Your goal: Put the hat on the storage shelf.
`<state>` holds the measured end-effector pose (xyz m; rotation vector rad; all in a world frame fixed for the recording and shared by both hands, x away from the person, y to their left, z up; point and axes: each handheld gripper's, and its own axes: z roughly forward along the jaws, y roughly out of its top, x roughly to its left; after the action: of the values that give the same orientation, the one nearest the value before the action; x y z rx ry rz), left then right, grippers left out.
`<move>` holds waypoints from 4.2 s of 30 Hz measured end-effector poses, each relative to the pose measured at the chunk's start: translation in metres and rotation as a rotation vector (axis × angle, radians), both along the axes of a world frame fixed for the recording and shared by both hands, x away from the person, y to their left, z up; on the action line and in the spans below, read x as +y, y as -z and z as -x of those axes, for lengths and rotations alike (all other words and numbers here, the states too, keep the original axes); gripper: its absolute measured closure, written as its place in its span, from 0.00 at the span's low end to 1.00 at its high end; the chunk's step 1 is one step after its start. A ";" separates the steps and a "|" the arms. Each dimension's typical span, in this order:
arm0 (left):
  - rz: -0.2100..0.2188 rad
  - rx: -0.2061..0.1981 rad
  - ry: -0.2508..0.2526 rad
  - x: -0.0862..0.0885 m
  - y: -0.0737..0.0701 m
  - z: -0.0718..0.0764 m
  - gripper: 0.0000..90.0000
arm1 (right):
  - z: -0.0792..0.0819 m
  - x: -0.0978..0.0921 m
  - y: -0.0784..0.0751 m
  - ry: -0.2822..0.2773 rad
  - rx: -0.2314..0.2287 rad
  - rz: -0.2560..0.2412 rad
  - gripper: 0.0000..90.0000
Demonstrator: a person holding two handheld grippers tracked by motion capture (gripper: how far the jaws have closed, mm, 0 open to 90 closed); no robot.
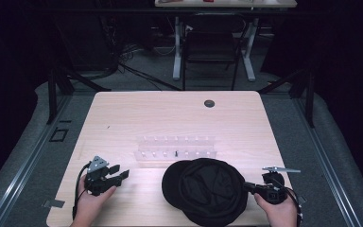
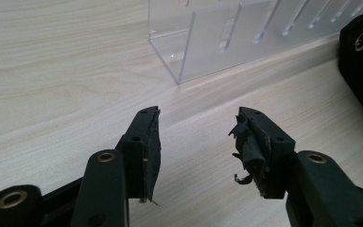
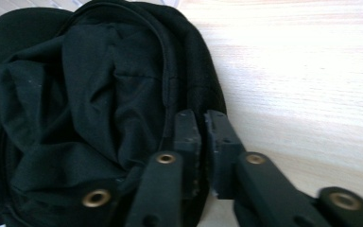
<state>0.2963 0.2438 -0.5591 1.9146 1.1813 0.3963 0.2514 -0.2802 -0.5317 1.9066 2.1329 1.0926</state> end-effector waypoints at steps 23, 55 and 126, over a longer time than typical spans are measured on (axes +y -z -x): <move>-0.011 0.007 0.006 -0.003 0.002 0.001 0.56 | -0.043 0.002 -0.024 -0.081 0.207 0.133 0.84; -0.016 0.008 0.001 -0.004 0.002 0.000 0.56 | -0.071 -0.002 -0.010 -0.145 0.490 0.069 0.97; -0.021 0.014 0.001 -0.004 0.003 -0.001 0.56 | -0.068 0.020 -0.121 -0.292 0.389 -0.454 0.98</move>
<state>0.2970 0.2396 -0.5623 1.9396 1.1895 0.3965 0.3198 -0.2599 -0.4108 2.1928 2.6201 1.4709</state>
